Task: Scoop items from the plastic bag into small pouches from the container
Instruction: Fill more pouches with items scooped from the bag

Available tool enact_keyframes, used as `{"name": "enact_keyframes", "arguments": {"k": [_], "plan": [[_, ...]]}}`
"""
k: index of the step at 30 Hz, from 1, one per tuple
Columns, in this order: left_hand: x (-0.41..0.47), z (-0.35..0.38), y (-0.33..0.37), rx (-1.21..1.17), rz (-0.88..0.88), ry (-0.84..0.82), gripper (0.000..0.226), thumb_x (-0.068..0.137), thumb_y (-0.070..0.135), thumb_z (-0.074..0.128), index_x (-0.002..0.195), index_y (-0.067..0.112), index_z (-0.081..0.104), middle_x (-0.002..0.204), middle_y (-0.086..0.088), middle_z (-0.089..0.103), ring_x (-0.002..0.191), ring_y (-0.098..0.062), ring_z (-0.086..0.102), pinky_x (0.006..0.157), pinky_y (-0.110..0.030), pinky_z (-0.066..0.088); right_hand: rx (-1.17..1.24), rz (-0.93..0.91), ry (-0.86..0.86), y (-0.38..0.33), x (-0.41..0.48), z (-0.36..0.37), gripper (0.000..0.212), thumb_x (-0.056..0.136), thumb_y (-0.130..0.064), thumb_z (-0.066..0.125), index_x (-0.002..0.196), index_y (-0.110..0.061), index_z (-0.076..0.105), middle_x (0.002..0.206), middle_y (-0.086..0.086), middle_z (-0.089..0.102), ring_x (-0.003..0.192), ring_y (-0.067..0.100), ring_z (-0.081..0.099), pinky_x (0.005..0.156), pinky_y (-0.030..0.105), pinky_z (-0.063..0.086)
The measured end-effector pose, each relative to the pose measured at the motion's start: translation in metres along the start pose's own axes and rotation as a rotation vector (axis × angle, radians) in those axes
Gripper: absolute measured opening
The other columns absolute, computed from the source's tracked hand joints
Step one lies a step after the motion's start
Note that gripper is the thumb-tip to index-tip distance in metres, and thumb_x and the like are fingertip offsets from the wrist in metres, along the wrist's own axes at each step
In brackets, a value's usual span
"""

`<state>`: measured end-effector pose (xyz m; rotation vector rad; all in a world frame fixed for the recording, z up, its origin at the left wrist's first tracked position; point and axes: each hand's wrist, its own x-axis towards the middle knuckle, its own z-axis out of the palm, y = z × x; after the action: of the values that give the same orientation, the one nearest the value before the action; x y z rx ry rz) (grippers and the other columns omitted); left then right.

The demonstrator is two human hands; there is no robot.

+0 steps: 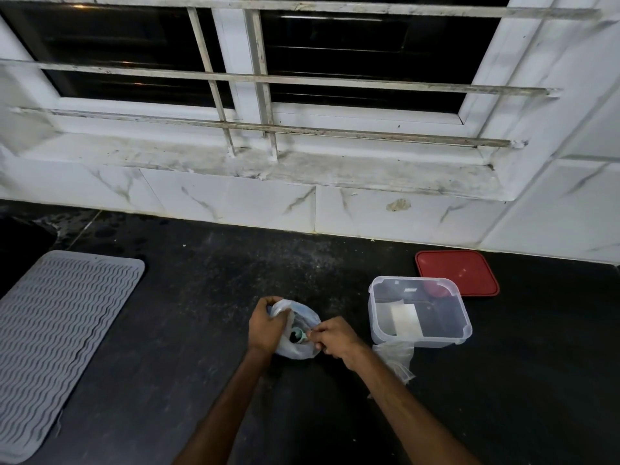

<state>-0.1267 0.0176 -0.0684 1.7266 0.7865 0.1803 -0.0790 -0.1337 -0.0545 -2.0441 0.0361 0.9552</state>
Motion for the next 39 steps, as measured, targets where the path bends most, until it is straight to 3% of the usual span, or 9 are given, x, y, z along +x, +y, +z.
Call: {"name": "enact_keyframes", "arguments": {"k": [6, 12, 16, 19, 21, 25, 30, 34, 39], "plan": [[-0.005, -0.006, 0.0, 0.117, 0.062, 0.144, 0.013, 0.088, 0.014, 0.065, 0.099, 0.02, 0.061, 0.089, 0.005, 0.064, 0.081, -0.007, 0.061, 0.072, -0.025, 0.048, -0.087, -0.177, 0.077, -0.012, -0.009, -0.013, 0.016, 0.084, -0.028, 0.069, 0.085, -0.015, 0.078, 0.065, -0.003, 0.067, 0.063, 0.011, 0.062, 0.07, 0.029, 0.053], [-0.019, -0.001, -0.003, 0.118, 0.035, 0.113, 0.016, 0.09, 0.013, 0.061, 0.105, 0.015, 0.058, 0.096, 0.0, 0.064, 0.094, -0.022, 0.064, 0.082, -0.034, 0.051, 0.125, -0.087, 0.011, -0.019, -0.033, -0.035, 0.014, 0.086, -0.02, 0.069, 0.089, -0.01, 0.077, 0.059, -0.001, 0.06, 0.045, 0.005, 0.044, 0.043, 0.017, 0.033], [-0.028, -0.002, -0.003, 0.119, 0.034, -0.031, 0.045, 0.089, 0.01, 0.063, 0.13, 0.011, 0.045, 0.12, -0.005, 0.056, 0.116, -0.027, 0.058, 0.094, -0.035, 0.049, 0.167, -0.109, -0.017, -0.018, -0.06, -0.057, 0.016, 0.091, -0.025, 0.066, 0.093, -0.013, 0.076, 0.061, -0.003, 0.057, 0.045, 0.003, 0.04, 0.043, 0.016, 0.029], [-0.041, -0.008, 0.0, 0.187, 0.174, 0.021, 0.072, 0.083, 0.022, 0.069, 0.145, 0.014, 0.033, 0.146, -0.007, 0.038, 0.133, -0.021, 0.04, 0.11, -0.038, 0.038, 0.206, -0.153, -0.006, -0.009, -0.082, -0.084, 0.016, 0.093, -0.022, 0.064, 0.096, -0.01, 0.075, 0.06, -0.003, 0.056, 0.043, 0.0, 0.041, 0.042, 0.013, 0.029], [-0.06, -0.005, 0.008, 0.212, 0.404, 0.062, 0.075, 0.078, 0.03, 0.068, 0.145, 0.019, 0.034, 0.151, -0.002, 0.031, 0.138, -0.014, 0.033, 0.113, -0.032, 0.031, 0.222, -0.182, 0.017, 0.003, -0.097, -0.105, 0.015, 0.093, -0.02, 0.064, 0.096, -0.011, 0.075, 0.062, -0.001, 0.058, 0.046, 0.001, 0.043, 0.044, 0.014, 0.03], [-0.11, 0.031, 0.025, 0.214, 0.631, -0.09, 0.048, 0.086, 0.036, 0.065, 0.129, 0.034, 0.044, 0.137, 0.007, 0.046, 0.129, -0.003, 0.041, 0.108, -0.018, 0.034, 0.191, -0.187, 0.105, 0.04, -0.119, -0.134, 0.013, 0.092, -0.018, 0.065, 0.094, -0.008, 0.074, 0.067, 0.004, 0.061, 0.054, 0.005, 0.048, 0.048, 0.014, 0.038], [-0.146, 0.073, 0.009, 0.255, 0.519, -0.328, 0.045, 0.083, 0.041, 0.071, 0.123, 0.043, 0.049, 0.113, 0.019, 0.053, 0.101, 0.0, 0.058, 0.083, -0.015, 0.049, -0.011, -0.204, 0.13, 0.083, -0.128, -0.15, 0.017, 0.092, -0.023, 0.064, 0.086, -0.013, 0.076, 0.059, -0.003, 0.062, 0.056, 0.004, 0.053, 0.058, 0.019, 0.041], [-0.151, 0.09, 0.0, 0.218, 0.346, -0.372, 0.042, 0.078, 0.025, 0.079, 0.113, 0.035, 0.058, 0.101, 0.01, 0.065, 0.088, -0.003, 0.065, 0.079, -0.024, 0.055, -0.234, -0.284, 0.167, 0.097, -0.123, -0.148, 0.02, 0.091, -0.031, 0.064, 0.079, -0.019, 0.076, 0.06, -0.004, 0.068, 0.055, 0.001, 0.06, 0.066, 0.027, 0.05], [-0.15, 0.099, -0.007, 0.23, 0.282, -0.297, 0.029, 0.079, 0.006, 0.075, 0.097, 0.027, 0.066, 0.096, 0.005, 0.07, 0.087, -0.004, 0.068, 0.079, -0.031, 0.058, -0.486, -0.453, 0.28, 0.106, -0.113, -0.128, 0.012, 0.085, -0.034, 0.07, 0.092, -0.03, 0.077, 0.091, -0.018, 0.074, 0.082, -0.001, 0.065, 0.077, 0.026, 0.054]]}}
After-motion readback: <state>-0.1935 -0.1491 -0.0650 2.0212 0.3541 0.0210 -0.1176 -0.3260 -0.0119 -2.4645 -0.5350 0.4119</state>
